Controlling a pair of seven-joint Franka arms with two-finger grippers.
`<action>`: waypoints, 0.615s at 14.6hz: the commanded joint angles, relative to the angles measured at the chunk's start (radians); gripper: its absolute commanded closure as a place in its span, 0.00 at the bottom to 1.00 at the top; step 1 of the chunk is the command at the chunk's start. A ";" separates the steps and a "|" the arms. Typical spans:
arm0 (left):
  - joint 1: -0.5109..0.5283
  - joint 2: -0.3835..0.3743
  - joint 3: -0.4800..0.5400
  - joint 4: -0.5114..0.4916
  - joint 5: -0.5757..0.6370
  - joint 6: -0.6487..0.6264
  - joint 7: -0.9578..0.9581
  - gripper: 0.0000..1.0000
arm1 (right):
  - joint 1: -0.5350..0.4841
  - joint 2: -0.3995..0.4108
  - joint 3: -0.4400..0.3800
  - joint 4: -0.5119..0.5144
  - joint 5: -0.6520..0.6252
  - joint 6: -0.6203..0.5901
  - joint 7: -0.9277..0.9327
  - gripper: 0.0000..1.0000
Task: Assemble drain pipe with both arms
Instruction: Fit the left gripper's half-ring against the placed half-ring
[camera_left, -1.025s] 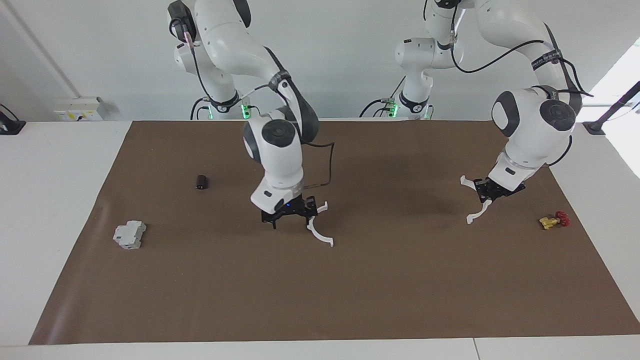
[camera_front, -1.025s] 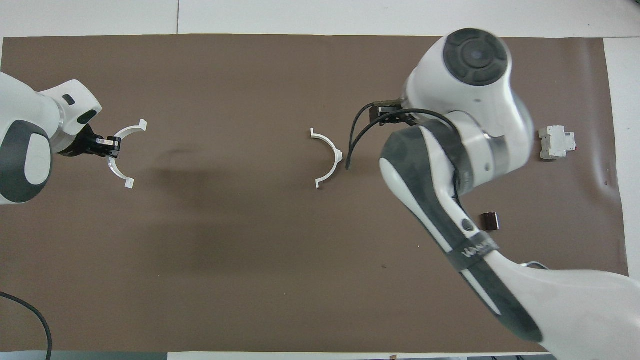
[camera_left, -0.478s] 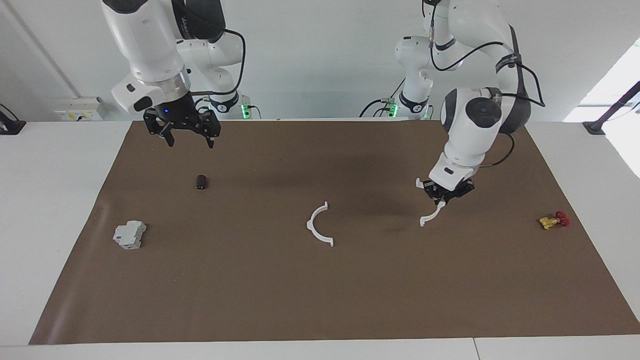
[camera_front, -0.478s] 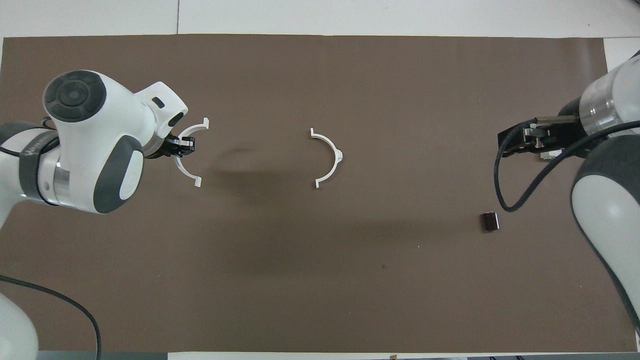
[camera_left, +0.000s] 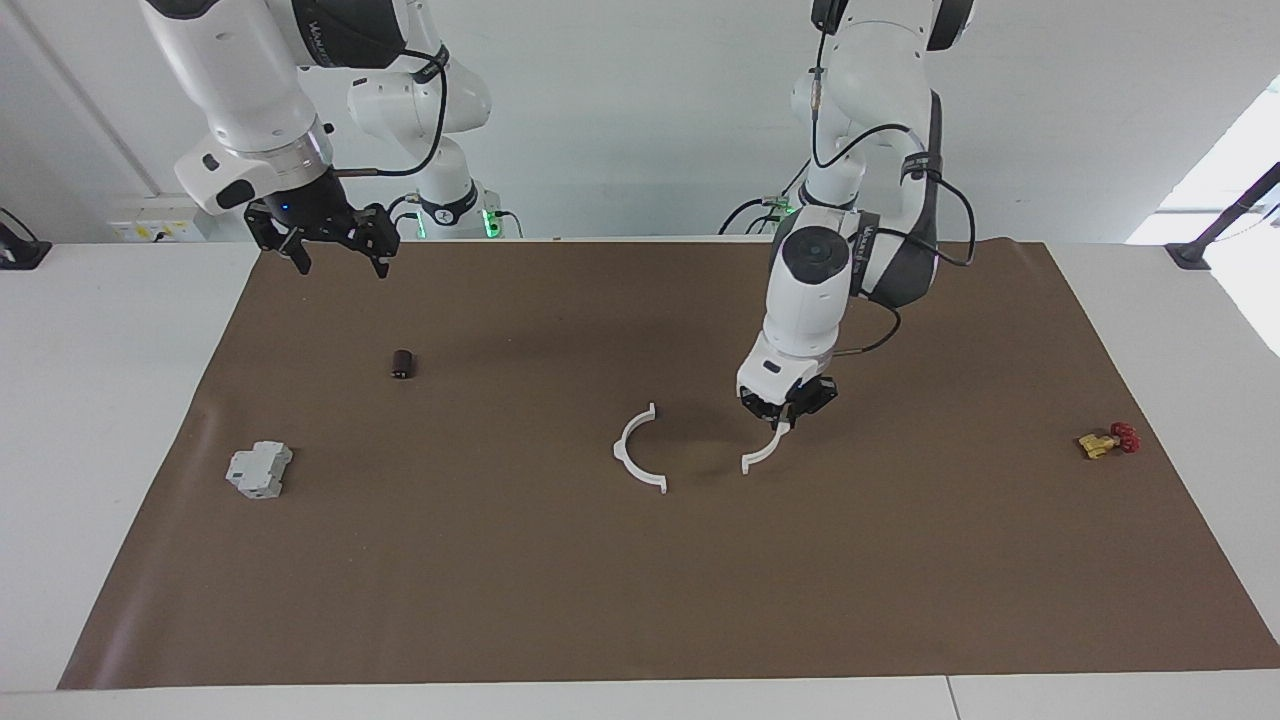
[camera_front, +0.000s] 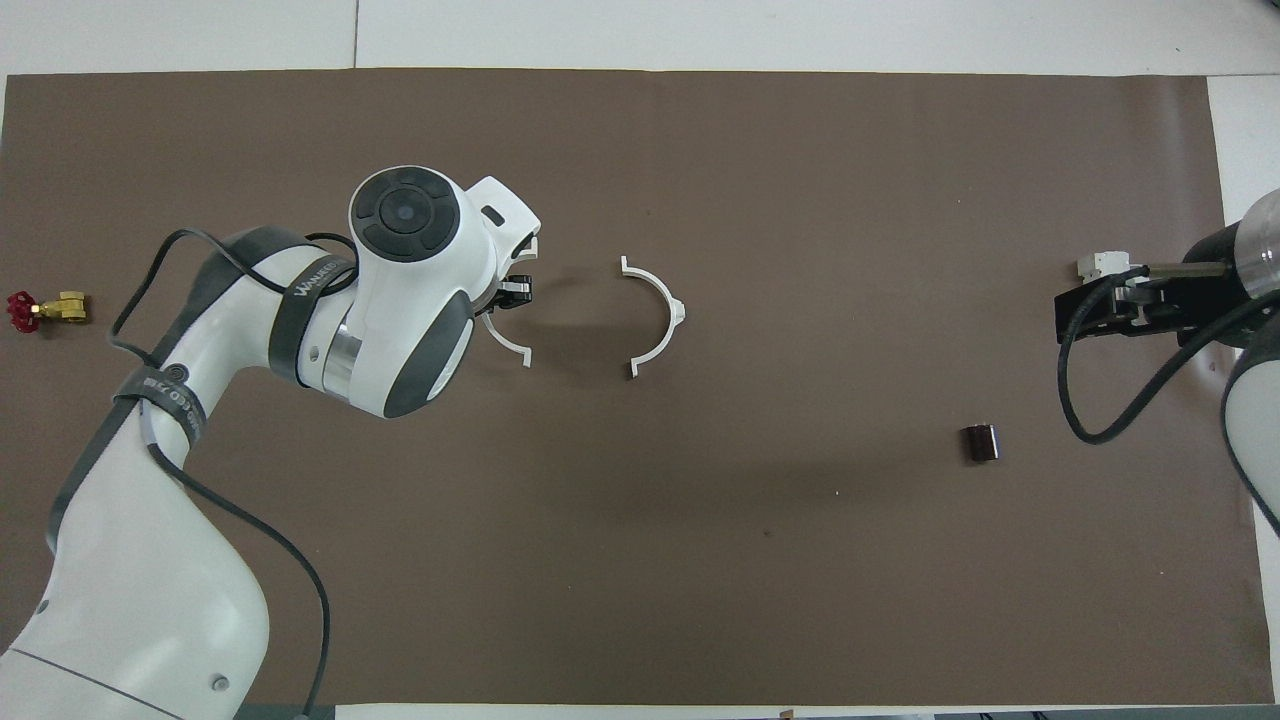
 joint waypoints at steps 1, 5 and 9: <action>-0.035 0.083 0.015 0.072 0.016 0.013 -0.044 1.00 | -0.027 -0.032 0.007 -0.032 -0.005 -0.012 -0.051 0.00; -0.056 0.122 0.012 0.109 0.001 0.059 -0.095 1.00 | -0.032 -0.019 0.005 -0.024 -0.005 -0.003 -0.051 0.00; -0.090 0.120 0.009 0.069 -0.001 0.117 -0.095 1.00 | -0.043 -0.028 -0.035 -0.018 -0.004 -0.009 -0.076 0.00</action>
